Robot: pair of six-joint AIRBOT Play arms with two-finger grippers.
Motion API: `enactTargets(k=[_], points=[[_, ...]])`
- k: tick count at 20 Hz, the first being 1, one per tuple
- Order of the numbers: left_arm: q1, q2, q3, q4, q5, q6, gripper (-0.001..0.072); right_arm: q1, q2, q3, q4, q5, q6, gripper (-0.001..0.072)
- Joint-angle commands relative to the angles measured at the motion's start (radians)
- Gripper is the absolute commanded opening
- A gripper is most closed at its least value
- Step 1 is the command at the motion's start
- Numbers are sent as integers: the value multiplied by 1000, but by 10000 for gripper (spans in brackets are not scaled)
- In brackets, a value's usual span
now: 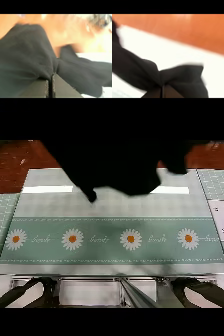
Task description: Fold the shirts.
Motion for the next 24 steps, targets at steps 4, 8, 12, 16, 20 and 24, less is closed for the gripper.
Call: enactTargets(k=[4,8,12,16,20,24], points=[[155,357,65,151,0,-17,18,-24,267,135,-261,198,31,24],[169,517,65,232,-127,-21,18,-24,359,113,-256,280,58,24],[169,540,43,232,-364,-79,18,-24,384,-3,-179,337,83,24],[169,533,-177,231,-395,-103,19,-24,378,-283,-67,242,61,24],[155,456,-536,231,-259,-75,18,-24,258,-531,-13,100,24,24],[27,238,-761,231,82,14,19,-24,-11,-556,14,-77,-31,24]])
